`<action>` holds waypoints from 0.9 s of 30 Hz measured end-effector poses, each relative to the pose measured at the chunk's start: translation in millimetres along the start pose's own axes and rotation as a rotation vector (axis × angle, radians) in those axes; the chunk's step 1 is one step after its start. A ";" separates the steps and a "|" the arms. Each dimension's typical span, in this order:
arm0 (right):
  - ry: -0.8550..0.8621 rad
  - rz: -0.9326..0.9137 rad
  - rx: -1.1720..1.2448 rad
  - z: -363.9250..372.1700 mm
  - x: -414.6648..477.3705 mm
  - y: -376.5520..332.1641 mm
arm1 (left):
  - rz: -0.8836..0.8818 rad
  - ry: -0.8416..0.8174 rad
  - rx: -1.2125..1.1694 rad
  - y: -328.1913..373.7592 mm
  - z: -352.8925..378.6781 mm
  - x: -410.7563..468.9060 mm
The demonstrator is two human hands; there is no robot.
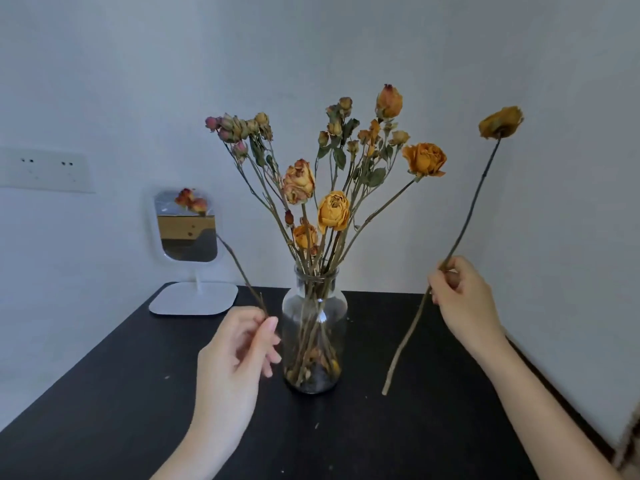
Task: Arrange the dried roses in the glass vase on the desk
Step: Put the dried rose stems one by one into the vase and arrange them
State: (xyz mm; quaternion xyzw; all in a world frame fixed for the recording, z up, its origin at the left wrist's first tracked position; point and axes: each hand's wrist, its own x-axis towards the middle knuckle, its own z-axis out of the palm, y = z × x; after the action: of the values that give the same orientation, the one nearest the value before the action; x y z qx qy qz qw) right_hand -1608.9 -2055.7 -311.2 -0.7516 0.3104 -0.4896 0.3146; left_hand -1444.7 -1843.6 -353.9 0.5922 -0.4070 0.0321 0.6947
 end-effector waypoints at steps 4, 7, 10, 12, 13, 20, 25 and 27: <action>-0.022 -0.005 0.004 5.7 -3.7 -11.7 | 0.101 0.029 -0.065 19.9 7.0 30.7; -0.030 -0.004 -0.008 6.7 -3.3 -17.8 | 0.165 0.030 -0.107 32.6 15.7 50.6; -0.037 -0.003 -0.017 6.8 -4.2 -20.0 | 0.236 0.042 -0.070 39.6 20.5 61.7; -0.042 0.000 -0.025 6.8 -4.9 -19.5 | 0.277 0.055 -0.040 42.3 20.8 64.7; -0.044 0.005 -0.029 6.7 -5.0 -19.0 | 0.295 0.059 -0.030 43.5 20.6 65.5; -0.047 0.027 -0.045 8.3 -6.1 -14.9 | 0.357 0.039 0.078 45.2 20.9 67.0; -0.055 0.026 -0.058 12.9 -7.9 -15.3 | 0.347 -0.025 0.215 33.1 32.3 70.3; -0.059 0.027 -0.060 13.8 -8.4 -15.3 | 0.359 -0.068 0.286 28.8 37.2 69.9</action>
State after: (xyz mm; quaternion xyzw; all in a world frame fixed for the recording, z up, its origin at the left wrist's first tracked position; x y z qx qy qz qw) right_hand -1596.3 -2037.5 -308.3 -0.7706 0.3256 -0.4533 0.3077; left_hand -1432.9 -1897.1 -290.0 0.6035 -0.5204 0.1925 0.5726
